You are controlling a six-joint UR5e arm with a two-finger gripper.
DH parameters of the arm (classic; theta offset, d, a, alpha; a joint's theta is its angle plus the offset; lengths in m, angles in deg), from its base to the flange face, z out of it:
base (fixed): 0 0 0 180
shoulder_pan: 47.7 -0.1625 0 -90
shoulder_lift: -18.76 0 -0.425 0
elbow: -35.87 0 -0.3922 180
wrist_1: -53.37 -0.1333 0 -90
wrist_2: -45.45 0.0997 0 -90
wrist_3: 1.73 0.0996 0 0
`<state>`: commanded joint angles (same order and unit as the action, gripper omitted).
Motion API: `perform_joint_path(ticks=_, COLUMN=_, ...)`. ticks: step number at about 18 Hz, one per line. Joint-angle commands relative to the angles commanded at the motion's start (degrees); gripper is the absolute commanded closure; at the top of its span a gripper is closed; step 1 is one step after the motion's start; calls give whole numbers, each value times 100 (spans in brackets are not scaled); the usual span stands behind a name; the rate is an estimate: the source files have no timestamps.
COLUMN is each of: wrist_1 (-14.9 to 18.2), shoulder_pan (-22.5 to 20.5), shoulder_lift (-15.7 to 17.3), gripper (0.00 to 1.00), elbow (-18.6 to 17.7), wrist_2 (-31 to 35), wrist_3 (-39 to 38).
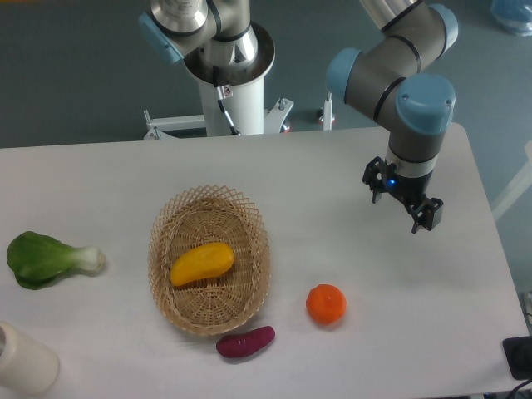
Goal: Pick up the mango from the basket
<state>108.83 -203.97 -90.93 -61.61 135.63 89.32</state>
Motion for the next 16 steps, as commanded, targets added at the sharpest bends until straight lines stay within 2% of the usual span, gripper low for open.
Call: perform_joint_path(ticks=16, wrist_1=17, shoulder_pan=88, shoulder_lift=44, gripper=0, elbow=-44, wrist_2=-53, wrist_3=-53)
